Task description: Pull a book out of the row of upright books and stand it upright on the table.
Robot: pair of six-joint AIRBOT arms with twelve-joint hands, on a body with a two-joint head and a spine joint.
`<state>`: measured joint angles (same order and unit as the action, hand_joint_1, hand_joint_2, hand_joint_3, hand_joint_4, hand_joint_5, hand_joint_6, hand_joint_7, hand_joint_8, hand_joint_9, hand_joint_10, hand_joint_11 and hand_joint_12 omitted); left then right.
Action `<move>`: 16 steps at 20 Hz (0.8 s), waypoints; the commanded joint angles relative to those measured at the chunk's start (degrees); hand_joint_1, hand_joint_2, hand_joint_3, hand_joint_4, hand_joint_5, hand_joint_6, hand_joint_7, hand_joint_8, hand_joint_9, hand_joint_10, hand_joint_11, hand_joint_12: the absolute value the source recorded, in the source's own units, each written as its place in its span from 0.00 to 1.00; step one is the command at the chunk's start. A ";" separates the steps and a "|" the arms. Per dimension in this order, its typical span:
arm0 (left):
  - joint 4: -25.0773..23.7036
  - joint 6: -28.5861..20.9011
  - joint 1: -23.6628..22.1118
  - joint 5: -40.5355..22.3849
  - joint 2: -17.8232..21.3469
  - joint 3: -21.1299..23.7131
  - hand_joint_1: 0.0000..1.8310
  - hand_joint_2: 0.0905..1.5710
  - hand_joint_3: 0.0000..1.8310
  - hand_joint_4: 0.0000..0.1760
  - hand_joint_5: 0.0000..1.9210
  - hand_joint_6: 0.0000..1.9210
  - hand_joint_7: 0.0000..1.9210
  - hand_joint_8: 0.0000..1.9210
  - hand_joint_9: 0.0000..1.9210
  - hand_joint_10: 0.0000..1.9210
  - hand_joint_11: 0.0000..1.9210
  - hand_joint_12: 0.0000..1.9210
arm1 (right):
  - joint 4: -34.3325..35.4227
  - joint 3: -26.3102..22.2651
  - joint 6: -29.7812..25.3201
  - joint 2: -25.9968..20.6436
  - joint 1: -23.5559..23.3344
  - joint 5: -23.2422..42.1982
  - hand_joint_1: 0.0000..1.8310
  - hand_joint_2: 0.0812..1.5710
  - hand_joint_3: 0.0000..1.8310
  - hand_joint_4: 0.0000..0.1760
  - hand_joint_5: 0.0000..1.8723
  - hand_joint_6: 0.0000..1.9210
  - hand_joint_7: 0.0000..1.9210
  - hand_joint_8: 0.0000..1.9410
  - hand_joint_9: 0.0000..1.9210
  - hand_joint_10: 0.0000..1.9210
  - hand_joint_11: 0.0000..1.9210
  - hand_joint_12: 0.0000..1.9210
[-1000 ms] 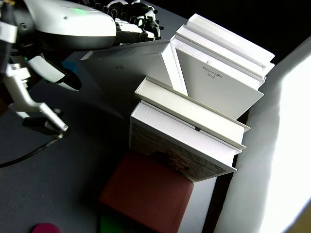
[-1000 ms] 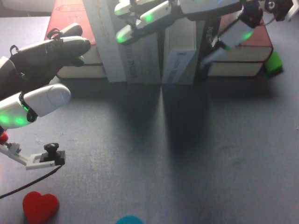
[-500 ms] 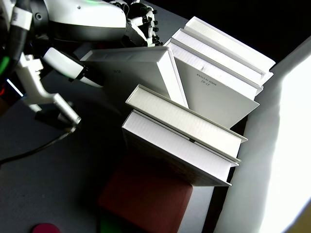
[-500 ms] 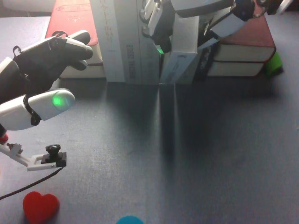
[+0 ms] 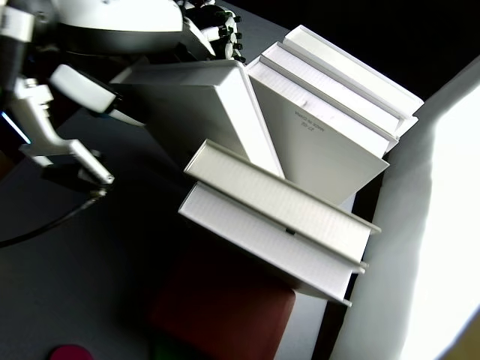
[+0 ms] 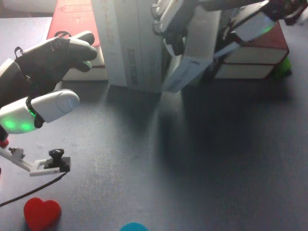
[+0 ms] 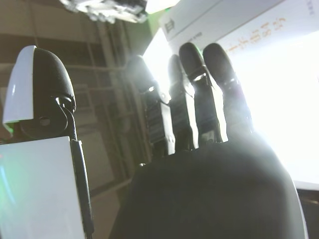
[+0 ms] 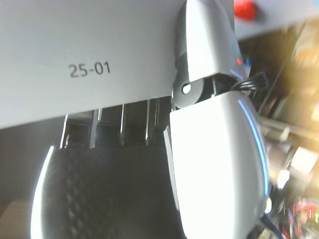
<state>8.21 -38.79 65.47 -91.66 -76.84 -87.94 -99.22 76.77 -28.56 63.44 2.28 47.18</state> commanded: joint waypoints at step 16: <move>1.99 -0.57 1.20 -6.71 0.20 1.42 0.54 0.56 0.00 0.48 0.38 0.06 0.27 0.00 0.21 0.13 0.00 0.73 | 39.65 -8.93 11.99 -12.89 5.90 13.40 0.69 0.70 0.00 0.00 0.55 0.36 0.50 0.66 0.56 0.69 0.54 0.91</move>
<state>9.28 -38.70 66.87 -91.92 -76.69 -86.59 -64.79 67.99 -16.32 50.48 9.93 57.74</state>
